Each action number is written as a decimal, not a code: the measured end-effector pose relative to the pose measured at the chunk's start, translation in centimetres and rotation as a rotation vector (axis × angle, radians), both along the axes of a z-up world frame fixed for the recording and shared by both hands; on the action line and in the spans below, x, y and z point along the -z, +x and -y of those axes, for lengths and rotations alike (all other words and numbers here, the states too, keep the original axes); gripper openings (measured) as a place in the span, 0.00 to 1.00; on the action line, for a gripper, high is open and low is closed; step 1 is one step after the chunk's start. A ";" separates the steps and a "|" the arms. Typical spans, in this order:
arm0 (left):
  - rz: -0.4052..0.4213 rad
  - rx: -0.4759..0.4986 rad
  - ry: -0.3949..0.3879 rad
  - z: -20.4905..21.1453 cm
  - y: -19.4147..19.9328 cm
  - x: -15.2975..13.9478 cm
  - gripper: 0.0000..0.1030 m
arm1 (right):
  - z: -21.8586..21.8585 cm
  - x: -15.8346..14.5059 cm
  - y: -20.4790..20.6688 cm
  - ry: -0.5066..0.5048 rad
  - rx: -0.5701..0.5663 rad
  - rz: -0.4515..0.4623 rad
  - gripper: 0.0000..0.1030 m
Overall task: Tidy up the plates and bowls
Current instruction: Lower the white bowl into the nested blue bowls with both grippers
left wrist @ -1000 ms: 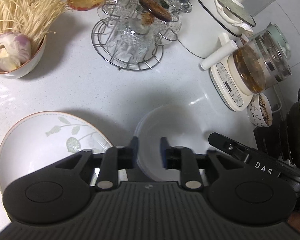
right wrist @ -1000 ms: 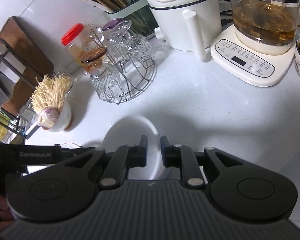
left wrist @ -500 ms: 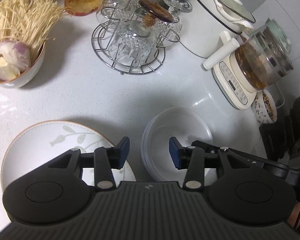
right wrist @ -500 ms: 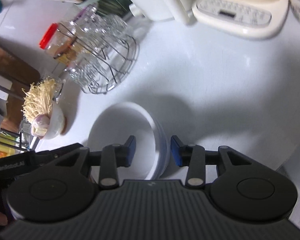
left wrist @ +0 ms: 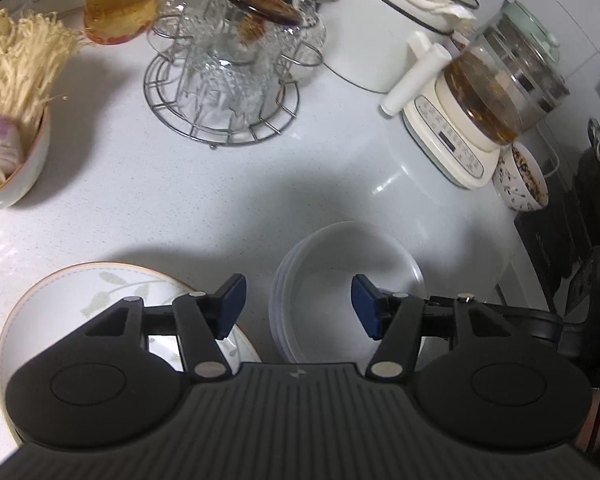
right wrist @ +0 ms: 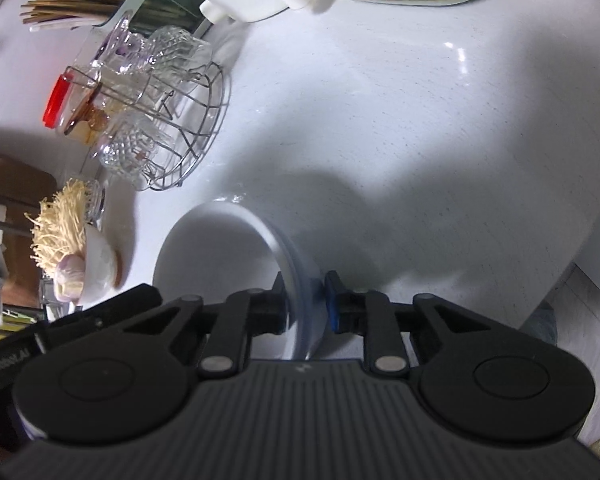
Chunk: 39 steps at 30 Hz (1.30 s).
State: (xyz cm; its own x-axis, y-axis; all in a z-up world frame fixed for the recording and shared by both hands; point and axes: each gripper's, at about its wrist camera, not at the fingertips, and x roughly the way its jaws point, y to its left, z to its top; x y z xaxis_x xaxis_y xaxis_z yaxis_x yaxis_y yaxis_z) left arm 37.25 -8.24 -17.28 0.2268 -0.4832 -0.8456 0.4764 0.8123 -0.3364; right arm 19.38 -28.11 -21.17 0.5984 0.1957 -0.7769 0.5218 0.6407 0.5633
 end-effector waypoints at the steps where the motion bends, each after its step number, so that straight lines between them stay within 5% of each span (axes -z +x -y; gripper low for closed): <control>1: 0.003 0.012 0.002 0.1 -0.1 0.1 0.62 | -0.1 -0.1 -0.1 -0.003 0.003 -0.001 0.18; 21: -0.039 0.098 -0.012 2.0 0.4 2.3 0.60 | 0.2 -2.0 -2.2 -0.011 0.052 0.036 0.12; 25: -0.056 0.108 -0.051 2.3 0.2 2.1 0.49 | 0.2 -2.7 -2.6 -0.019 0.042 0.046 0.13; 39: -0.002 0.073 -0.097 2.0 -3.2 -0.6 0.40 | 0.3 -4.6 -5.2 -0.053 0.017 0.089 0.13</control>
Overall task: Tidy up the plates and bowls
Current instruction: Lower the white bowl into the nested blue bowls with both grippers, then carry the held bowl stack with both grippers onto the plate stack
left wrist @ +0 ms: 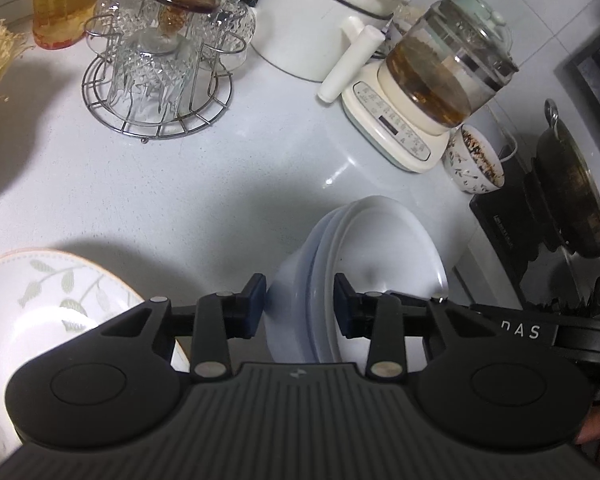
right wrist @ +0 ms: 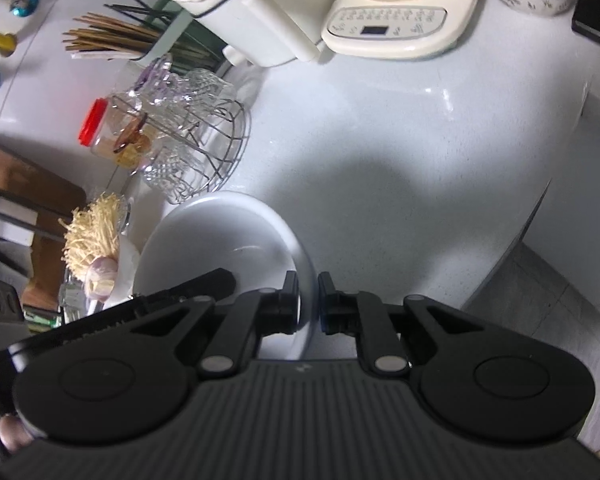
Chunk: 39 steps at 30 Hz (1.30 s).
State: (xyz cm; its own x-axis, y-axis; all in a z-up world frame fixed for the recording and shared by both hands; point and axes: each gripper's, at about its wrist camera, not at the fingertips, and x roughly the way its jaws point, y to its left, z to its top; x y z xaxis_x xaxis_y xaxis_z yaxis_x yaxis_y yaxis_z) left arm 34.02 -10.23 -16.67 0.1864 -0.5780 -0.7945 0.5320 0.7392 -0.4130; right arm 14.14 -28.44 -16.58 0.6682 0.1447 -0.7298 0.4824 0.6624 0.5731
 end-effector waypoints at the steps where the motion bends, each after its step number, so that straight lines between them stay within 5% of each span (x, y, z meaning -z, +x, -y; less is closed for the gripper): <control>1: 0.003 -0.006 -0.006 -0.1 -0.4 -0.2 0.40 | 0.0 -0.3 -0.2 -0.008 -0.008 0.005 0.13; 27: 0.108 -0.287 -0.067 -5.9 -5.7 -8.4 0.43 | -3.1 -8.2 0.3 -0.119 -0.242 0.156 0.13; 39: 0.099 -0.520 -0.056 -12.6 -7.0 -8.2 0.45 | -8.4 -8.5 4.5 -0.114 -0.461 0.161 0.13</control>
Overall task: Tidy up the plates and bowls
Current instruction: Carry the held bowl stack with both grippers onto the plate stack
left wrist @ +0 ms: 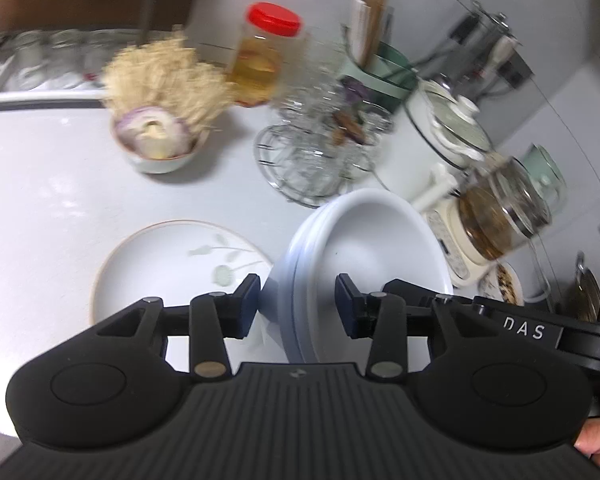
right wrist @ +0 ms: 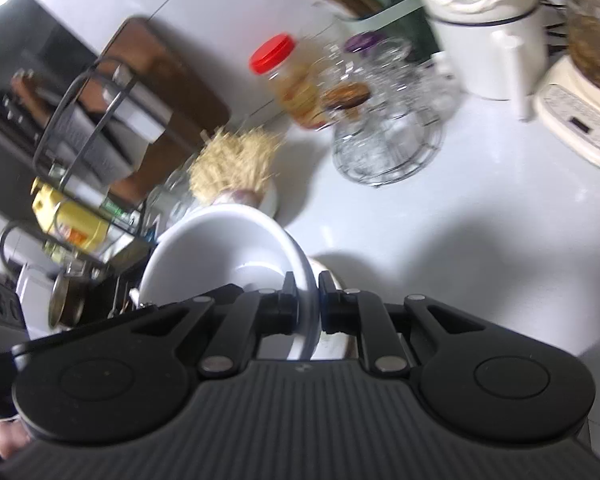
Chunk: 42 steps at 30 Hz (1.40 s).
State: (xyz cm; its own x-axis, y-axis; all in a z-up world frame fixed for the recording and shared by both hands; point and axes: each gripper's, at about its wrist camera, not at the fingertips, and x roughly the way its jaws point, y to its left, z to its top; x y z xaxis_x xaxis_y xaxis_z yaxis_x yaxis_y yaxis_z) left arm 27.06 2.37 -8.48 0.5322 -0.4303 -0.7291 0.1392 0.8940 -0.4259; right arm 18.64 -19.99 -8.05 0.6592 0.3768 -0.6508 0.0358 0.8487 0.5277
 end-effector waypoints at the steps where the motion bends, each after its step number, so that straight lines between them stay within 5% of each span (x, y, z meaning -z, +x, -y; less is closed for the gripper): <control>1: -0.006 -0.018 0.001 -0.4 -0.1 0.2 0.45 | -0.4 0.1 0.3 -0.002 -0.019 -0.006 0.13; 14: -0.152 -0.216 -0.021 -5.7 0.4 5.8 0.47 | -5.6 4.3 4.7 -0.047 -0.198 -0.141 0.13; 27: -0.250 -0.232 -0.046 -6.6 3.2 10.1 0.46 | -7.2 7.6 7.0 -0.161 -0.204 -0.208 0.15; 42: -0.246 -0.266 -0.012 -6.6 3.5 10.6 0.46 | -6.8 8.7 7.9 -0.163 -0.210 -0.218 0.15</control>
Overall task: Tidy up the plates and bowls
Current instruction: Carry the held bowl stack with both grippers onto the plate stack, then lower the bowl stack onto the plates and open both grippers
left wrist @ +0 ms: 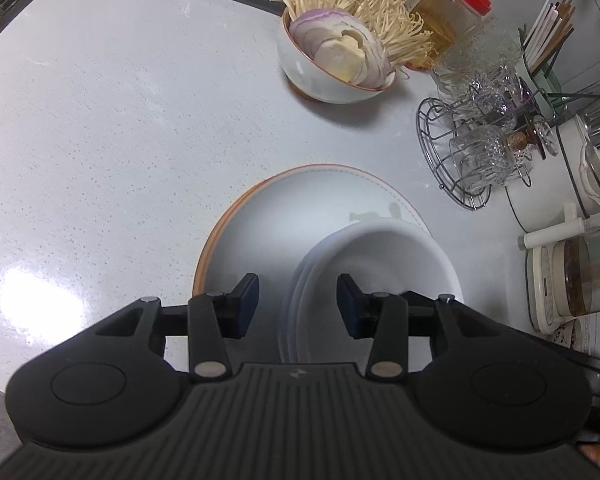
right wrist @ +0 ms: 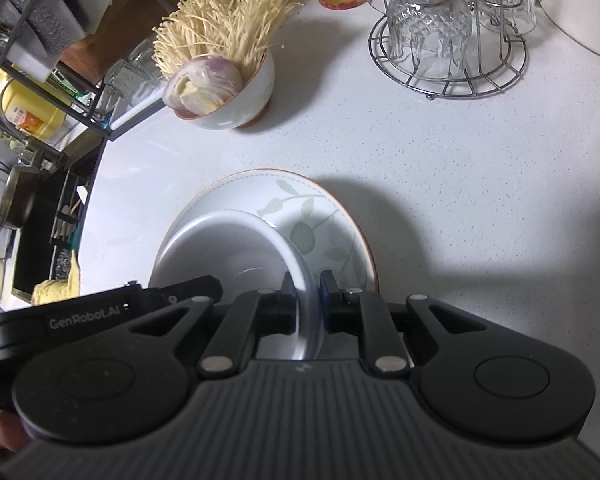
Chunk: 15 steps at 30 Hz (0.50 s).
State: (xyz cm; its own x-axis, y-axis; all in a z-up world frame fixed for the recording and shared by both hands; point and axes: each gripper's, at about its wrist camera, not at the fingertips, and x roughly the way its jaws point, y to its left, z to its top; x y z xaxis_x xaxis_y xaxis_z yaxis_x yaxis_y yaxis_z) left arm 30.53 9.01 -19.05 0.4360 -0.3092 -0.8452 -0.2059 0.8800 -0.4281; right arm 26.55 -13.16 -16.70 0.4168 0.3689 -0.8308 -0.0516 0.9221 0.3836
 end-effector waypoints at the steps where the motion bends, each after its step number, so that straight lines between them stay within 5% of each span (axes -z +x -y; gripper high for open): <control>1: 0.003 -0.008 0.005 -0.1 -0.1 -0.2 0.46 | 0.0 0.0 0.0 0.000 -0.002 -0.002 0.15; 7: 0.041 -0.018 0.053 -0.5 -0.9 -2.4 0.46 | -0.1 -0.8 -0.5 -0.009 -0.031 0.020 0.20; 10: 0.058 -0.020 0.075 -0.5 -1.6 -3.3 0.47 | 0.2 -1.4 -0.9 0.005 -0.042 0.045 0.43; 15: 0.095 -0.020 0.096 -0.5 -3.4 -5.1 0.47 | 0.4 -3.1 -1.9 0.010 -0.061 0.104 0.45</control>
